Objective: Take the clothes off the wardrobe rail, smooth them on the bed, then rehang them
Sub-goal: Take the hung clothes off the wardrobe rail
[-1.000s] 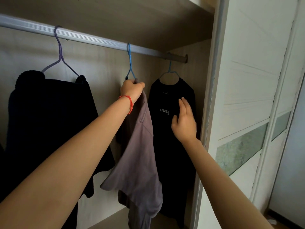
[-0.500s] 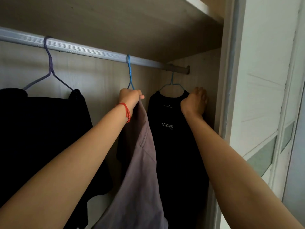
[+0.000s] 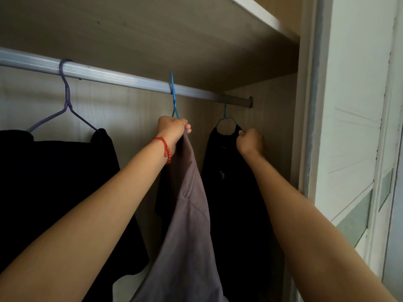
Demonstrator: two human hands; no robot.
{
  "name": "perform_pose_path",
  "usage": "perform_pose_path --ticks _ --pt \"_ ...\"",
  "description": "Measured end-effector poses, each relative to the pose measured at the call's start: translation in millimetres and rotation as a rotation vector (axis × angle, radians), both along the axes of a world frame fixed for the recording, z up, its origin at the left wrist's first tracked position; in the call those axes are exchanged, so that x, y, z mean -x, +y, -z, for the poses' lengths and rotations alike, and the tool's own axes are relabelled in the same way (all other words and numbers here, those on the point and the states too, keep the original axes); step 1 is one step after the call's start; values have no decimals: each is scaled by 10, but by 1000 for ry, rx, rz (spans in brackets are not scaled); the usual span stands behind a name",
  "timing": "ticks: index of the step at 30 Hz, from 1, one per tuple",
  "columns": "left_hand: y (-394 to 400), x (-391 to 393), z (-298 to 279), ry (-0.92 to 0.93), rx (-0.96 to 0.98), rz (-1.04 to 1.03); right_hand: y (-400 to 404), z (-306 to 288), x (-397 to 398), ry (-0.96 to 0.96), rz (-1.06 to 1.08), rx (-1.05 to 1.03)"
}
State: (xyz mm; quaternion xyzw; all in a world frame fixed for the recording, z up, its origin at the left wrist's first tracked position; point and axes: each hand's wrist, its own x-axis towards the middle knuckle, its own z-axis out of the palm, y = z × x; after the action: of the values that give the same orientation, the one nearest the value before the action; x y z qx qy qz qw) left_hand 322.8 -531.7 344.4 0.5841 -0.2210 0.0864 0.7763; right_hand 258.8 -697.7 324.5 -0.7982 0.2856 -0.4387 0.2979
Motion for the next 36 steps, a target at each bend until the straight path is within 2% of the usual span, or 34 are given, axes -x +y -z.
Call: perform_pose_path --ticks 6,10,18,27,36 --pt "86 190 12 -160 -90 -19 92 76 90 -165 -114 -79" --pt "143 325 158 -213 -133 -38 238 246 322 -197 -193 -90" --pt "436 715 586 -162 -150 -55 583 865 873 -134 -86 8" --pt "724 1304 1395 67 -262 48 839 1406 1607 -73 -12 60" --pt "1148 1928 1683 56 -279 130 1208 1636 2543 -35 -31 90"
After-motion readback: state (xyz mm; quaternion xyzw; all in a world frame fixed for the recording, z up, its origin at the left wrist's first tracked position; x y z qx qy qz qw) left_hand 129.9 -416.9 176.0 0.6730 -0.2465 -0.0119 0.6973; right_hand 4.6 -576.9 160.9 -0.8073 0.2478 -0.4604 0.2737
